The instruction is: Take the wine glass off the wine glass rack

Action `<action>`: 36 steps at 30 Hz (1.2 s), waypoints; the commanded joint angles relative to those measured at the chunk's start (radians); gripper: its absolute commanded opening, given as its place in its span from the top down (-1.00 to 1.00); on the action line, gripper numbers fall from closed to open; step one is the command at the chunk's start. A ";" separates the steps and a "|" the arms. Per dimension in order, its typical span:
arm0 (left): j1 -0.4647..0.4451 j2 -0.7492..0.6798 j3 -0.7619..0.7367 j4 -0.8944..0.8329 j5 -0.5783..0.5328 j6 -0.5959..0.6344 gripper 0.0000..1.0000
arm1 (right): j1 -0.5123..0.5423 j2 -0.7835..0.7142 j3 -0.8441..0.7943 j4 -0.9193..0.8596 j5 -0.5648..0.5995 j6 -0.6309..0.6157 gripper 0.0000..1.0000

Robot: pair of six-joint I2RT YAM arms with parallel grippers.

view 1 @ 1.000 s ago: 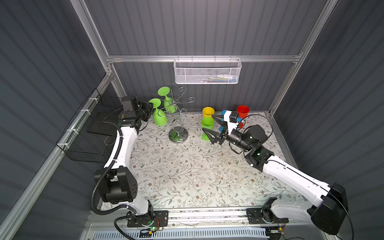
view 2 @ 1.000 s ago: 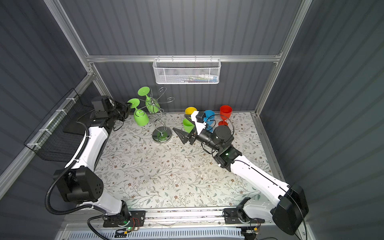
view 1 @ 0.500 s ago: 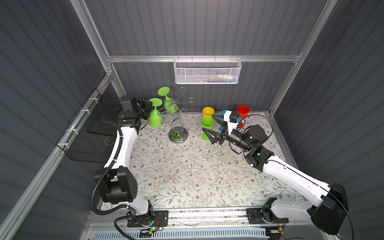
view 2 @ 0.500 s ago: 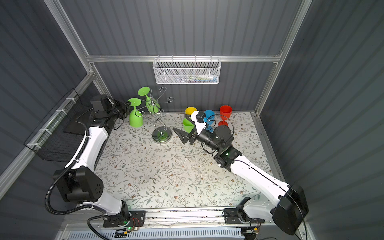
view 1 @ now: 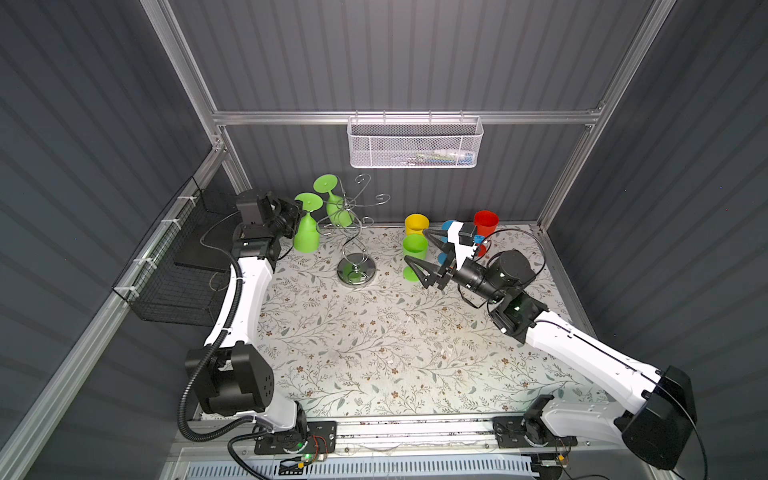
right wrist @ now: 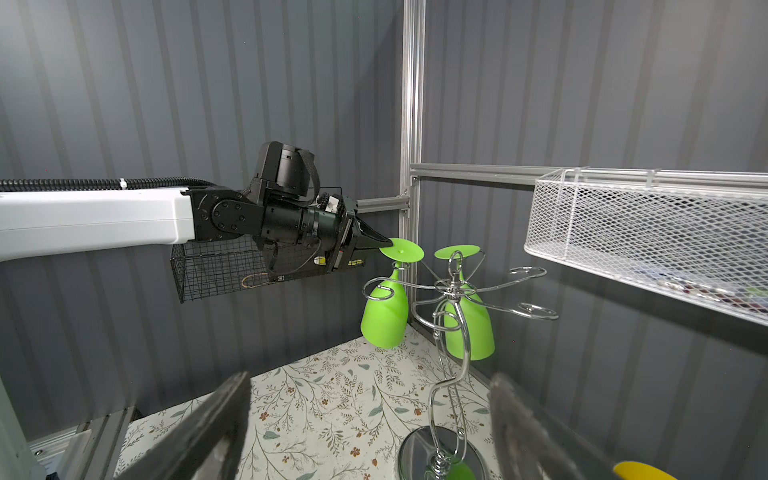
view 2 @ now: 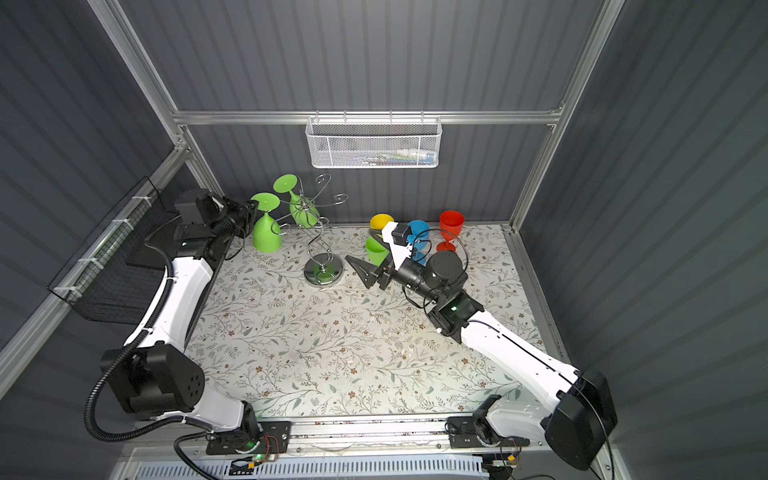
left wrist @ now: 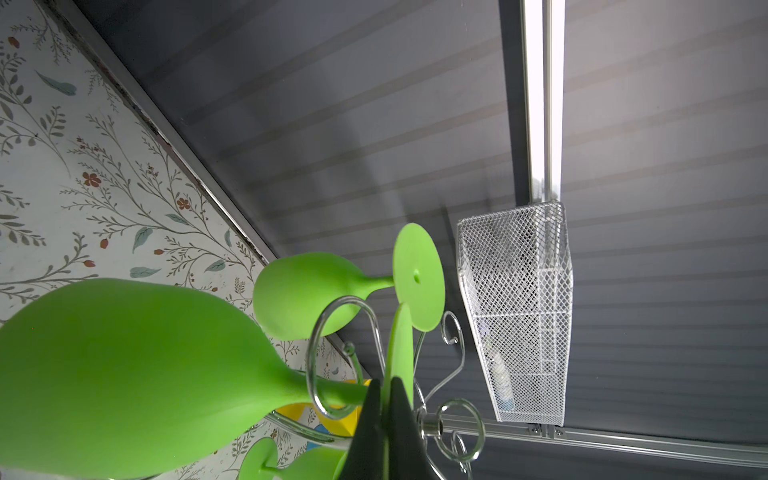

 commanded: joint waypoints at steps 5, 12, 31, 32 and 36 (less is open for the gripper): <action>0.004 -0.058 -0.016 -0.018 -0.045 0.032 1.00 | 0.005 -0.019 -0.006 0.019 -0.010 0.007 -0.78; 0.004 -0.026 0.008 -0.027 -0.071 0.052 1.00 | 0.005 -0.026 -0.007 0.014 -0.008 0.001 -0.78; 0.004 0.059 0.066 0.059 -0.090 0.061 1.00 | 0.004 -0.037 -0.010 0.009 -0.003 -0.014 -0.78; 0.004 0.065 0.068 0.072 -0.079 0.056 1.00 | 0.005 -0.039 -0.010 0.007 -0.003 -0.012 -0.78; 0.004 0.089 0.081 0.102 -0.040 0.043 1.00 | 0.005 -0.039 -0.011 0.007 -0.001 -0.016 -0.78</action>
